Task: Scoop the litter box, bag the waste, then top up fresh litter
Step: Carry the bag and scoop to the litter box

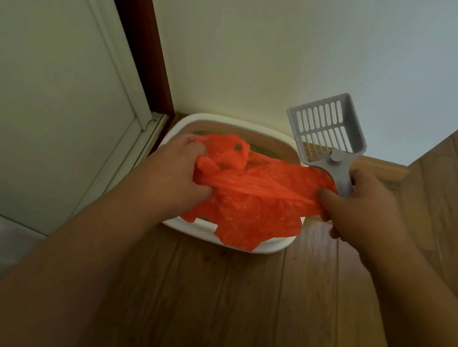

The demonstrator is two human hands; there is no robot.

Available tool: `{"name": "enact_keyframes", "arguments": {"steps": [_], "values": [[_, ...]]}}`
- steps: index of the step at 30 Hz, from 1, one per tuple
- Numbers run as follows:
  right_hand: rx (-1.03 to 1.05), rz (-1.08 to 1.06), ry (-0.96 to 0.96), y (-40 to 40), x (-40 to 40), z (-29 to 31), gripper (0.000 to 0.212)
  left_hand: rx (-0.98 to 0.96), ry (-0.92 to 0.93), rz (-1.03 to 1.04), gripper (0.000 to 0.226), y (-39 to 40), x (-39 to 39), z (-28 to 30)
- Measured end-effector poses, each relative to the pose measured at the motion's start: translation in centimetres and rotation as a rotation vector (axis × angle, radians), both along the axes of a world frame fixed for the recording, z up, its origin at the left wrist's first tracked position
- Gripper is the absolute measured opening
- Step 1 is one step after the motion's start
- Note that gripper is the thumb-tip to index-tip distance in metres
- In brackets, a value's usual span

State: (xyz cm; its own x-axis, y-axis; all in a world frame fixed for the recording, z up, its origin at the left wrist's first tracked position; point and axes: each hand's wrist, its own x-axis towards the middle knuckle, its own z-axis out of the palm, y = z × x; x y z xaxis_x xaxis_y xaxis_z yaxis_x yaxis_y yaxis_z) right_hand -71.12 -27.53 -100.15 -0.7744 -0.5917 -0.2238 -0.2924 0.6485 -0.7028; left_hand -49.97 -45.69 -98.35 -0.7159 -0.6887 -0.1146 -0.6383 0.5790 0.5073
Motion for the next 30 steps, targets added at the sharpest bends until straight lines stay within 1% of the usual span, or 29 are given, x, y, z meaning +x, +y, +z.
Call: {"name": "enact_keyframes", "arguments": {"steps": [2, 3, 5, 6, 7, 9, 12, 15, 17, 19, 21, 24, 26, 28, 30], "values": [[0.056, 0.004, 0.042, 0.3, -0.3, -0.1, 0.031, 0.055, -0.012, -0.008, 0.025, -0.3, 0.1, 0.2], [0.082, 0.013, 0.050, 0.4, -0.3, -0.2, 0.034, 0.093, -0.012, -0.010, 0.030, -0.3, 0.2, 0.4], [0.139, 0.042, 0.063, 0.6, -0.3, -0.4, 0.040, 0.177, 0.012, -0.011, 0.050, -0.1, 0.2, 0.7], [0.161, 0.050, 0.060, 0.7, -0.2, -0.4, 0.042, 0.214, 0.043, -0.001, 0.056, 0.2, 0.2, 1.0], [0.169, 0.047, 0.052, 0.7, -0.1, -0.4, 0.044, 0.245, 0.083, 0.014, 0.057, 0.6, 0.1, 1.2], [0.174, 0.035, 0.049, 0.6, 0.2, -0.4, 0.051, 0.278, 0.154, 0.056, 0.050, 1.2, 0.0, 1.3], [0.141, 0.053, 0.055, 0.2, 0.9, -0.6, 0.060, 0.325, 0.255, 0.089, 0.029, 1.6, -0.3, 0.6], [0.082, 0.089, -0.068, -0.4, 2.3, -0.9, 0.059, 0.369, 0.383, 0.120, 0.023, 2.0, -0.8, -0.2], [0.034, 0.112, -0.216, -0.8, 3.3, -1.5, 0.062, 0.420, 0.442, 0.143, 0.022, 2.4, -1.3, -0.5], [-0.003, 0.133, -0.341, -1.0, 3.9, -2.1, 0.064, 0.480, 0.471, 0.162, 0.021, 3.0, -1.8, -0.7], [0.000, 0.152, -0.383, -1.3, 3.9, -2.6, 0.061, 0.527, 0.482, 0.172, 0.022, 3.4, -2.0, -1.3], [-0.001, 0.166, -0.296, -1.3, 2.7, -3.0, 0.055, 0.654, 0.536, 0.224, 0.023, 3.5, -2.2, -2.0], [-0.020, 0.218, -0.243, -1.3, 1.6, -3.6, 0.056, 0.769, 0.569, 0.269, 0.016, 3.2, -2.2, -2.0], [-0.014, 0.283, -0.239, -1.2, 0.7, -4.8, 0.055, 0.879, 0.612, 0.338, 0.005, 2.8, -2.0, -2.1], [0.045, 0.337, -0.229, -1.3, 0.2, -6.2, 0.051, 0.940, 0.667, 0.438, 0.011, 2.1, -1.5, -2.9]]}}
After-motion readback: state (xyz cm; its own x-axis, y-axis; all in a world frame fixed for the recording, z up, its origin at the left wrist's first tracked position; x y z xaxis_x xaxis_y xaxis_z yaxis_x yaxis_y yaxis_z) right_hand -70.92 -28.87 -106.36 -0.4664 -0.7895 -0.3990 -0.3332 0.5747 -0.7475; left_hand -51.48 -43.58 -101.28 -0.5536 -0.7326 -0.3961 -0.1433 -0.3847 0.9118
